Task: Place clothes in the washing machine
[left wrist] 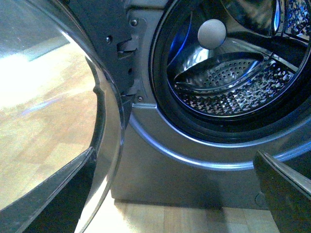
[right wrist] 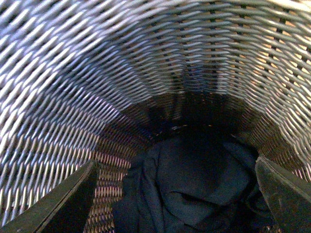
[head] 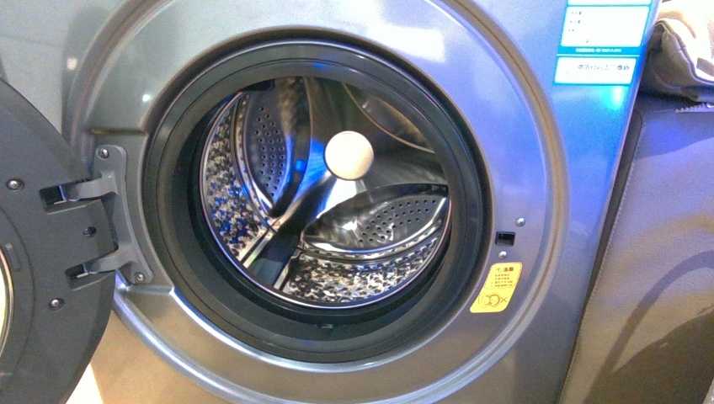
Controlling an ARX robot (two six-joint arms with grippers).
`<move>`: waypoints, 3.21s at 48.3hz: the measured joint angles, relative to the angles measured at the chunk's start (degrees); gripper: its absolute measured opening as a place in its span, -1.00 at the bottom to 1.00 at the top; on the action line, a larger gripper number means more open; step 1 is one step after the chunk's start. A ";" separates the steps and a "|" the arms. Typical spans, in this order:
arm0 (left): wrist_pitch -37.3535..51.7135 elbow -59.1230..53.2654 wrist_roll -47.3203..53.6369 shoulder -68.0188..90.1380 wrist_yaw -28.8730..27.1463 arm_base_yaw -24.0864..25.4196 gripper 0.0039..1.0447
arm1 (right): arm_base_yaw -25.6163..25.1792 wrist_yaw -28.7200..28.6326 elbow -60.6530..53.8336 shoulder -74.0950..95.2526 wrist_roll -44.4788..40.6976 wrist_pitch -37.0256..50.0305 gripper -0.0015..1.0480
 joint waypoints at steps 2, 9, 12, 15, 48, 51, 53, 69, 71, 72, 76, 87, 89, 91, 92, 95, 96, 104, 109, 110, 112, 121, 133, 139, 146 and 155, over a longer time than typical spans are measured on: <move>0.00 0.00 0.00 0.00 0.00 0.00 0.88 | 0.07 0.66 1.03 1.99 0.42 -0.46 0.85; 0.00 0.00 0.00 0.00 0.00 0.00 0.88 | 0.52 3.34 4.37 8.44 0.48 -0.59 0.85; 0.00 0.00 0.00 0.00 0.00 0.00 0.88 | 0.72 4.57 5.68 11.13 0.35 -0.26 0.85; 0.00 0.00 0.00 0.00 0.02 0.00 0.88 | 0.79 5.68 6.80 13.66 0.20 0.09 0.85; 0.00 0.00 0.00 0.00 0.00 0.00 0.88 | 6.60 9.53 13.03 32.41 -1.70 3.04 0.85; 0.00 0.00 0.00 0.00 0.02 0.00 0.88 | 8.22 9.31 12.59 33.48 -1.66 4.24 0.85; 0.00 0.00 0.00 0.00 0.00 0.00 0.88 | 8.85 9.33 12.35 33.62 -1.64 4.85 0.85; 0.00 0.00 0.00 0.00 0.02 0.00 0.88 | 12.48 9.20 11.61 35.10 -1.05 7.39 0.85; 0.00 0.00 0.00 0.00 0.02 0.00 0.88 | 12.70 9.38 11.65 35.69 -1.03 7.56 0.85; 0.00 0.00 0.00 0.00 0.02 0.00 0.88 | 12.76 9.42 11.67 35.95 -1.01 7.61 0.85; 0.00 0.00 0.00 0.00 0.02 0.00 0.88 | 12.90 9.70 12.13 37.33 -0.81 7.72 0.85; 0.00 0.00 0.00 0.00 0.00 0.00 0.88 | 13.25 9.84 14.47 41.18 -0.26 8.24 0.85; 0.00 0.00 0.00 0.00 0.02 0.00 0.88 | 13.75 10.23 15.19 42.01 0.09 8.66 0.85; 0.00 0.00 0.00 0.00 0.02 0.00 0.88 | 14.38 10.60 15.87 42.71 0.48 8.94 0.85; 0.00 0.00 0.00 0.00 0.02 0.00 0.88 | 14.71 10.71 16.17 42.99 0.55 9.03 0.85; 0.00 0.00 0.00 0.00 0.02 0.00 0.88 | 15.74 11.26 17.03 44.00 0.98 9.33 0.85; 0.00 0.00 0.00 0.00 0.02 0.00 0.88 | 16.02 11.39 17.27 44.28 1.09 9.35 0.85; 0.00 0.00 0.00 0.00 0.00 0.00 0.88 | 17.49 12.11 18.40 45.72 1.44 9.57 0.85; 0.00 0.00 0.00 -0.02 0.02 0.00 0.88 | 18.27 12.33 18.99 46.45 1.44 9.57 0.85; 0.00 0.00 0.00 0.00 0.00 0.00 0.88 | 18.45 12.41 19.12 46.60 1.44 9.57 0.85; 0.00 0.00 0.00 0.00 0.02 0.00 0.88 | 18.80 12.68 19.37 46.86 1.44 9.57 0.85; 0.00 0.00 0.00 -0.02 0.02 0.00 0.88 | 19.85 13.62 20.81 48.35 1.36 9.44 0.85; 0.00 0.00 0.00 -0.02 0.02 0.00 0.88 | 20.02 14.51 23.58 51.67 1.16 9.29 0.85; 0.00 0.00 0.00 -0.02 0.02 0.00 0.88 | 20.26 14.82 24.41 53.16 0.79 9.29 0.85; 0.00 0.00 0.00 -0.02 0.02 0.00 0.88 | 20.83 14.91 24.96 53.79 0.46 9.29 0.85; 0.00 0.00 0.00 -0.02 0.02 0.00 0.88 | 21.59 15.04 26.14 55.15 -0.07 9.33 0.85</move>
